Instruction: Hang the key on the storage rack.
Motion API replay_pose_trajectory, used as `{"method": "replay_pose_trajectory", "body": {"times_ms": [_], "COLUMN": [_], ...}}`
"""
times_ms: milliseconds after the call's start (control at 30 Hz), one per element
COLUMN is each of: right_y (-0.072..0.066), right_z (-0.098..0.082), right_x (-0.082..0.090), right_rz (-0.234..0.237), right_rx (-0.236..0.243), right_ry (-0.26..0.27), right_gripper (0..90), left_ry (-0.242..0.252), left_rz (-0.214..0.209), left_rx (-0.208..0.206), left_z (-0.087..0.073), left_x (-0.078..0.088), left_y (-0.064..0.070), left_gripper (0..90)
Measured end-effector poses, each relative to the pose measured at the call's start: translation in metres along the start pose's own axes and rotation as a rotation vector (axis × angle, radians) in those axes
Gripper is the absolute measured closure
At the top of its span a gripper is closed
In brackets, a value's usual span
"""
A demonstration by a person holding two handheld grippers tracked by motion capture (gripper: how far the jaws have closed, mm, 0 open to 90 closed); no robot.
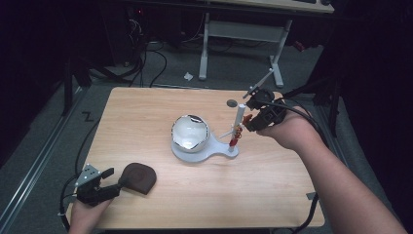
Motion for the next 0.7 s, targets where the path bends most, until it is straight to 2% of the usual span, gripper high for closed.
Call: {"method": "replay_pose_trajectory", "body": {"times_ms": [267,500,700], "right_y": [0.008,0.01,0.012], "right_z": [-0.008,-0.015,-0.022], "right_x": [-0.007,-0.011,-0.021], "right_rz": [0.007,0.012,0.029], "right_rx": [-0.033,-0.035,-0.05], "right_ry": [-0.009,-0.008,-0.01], "right_gripper": [66.8,66.8,66.8], "left_ry": [-0.004,-0.007,-0.009], "left_rz": [-0.001,-0.001,-0.001], "left_rx": [0.001,-0.002,-0.002], "left_z": [-0.001,-0.001,-0.001], "left_x": [-0.001,-0.002,-0.002], "left_y": [0.0,0.001,0.001], "left_gripper": [29.2,29.2,29.2]}}
Point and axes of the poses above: each handheld gripper's, and its own axes: x roughly backward along the jaws, z roughly out of its top, y roughly to its right, the point moved 6 cm from there along -x, roughly forward along the jaws, and after that the axes turned 6 degrees about -y, right-handed, at the moved point
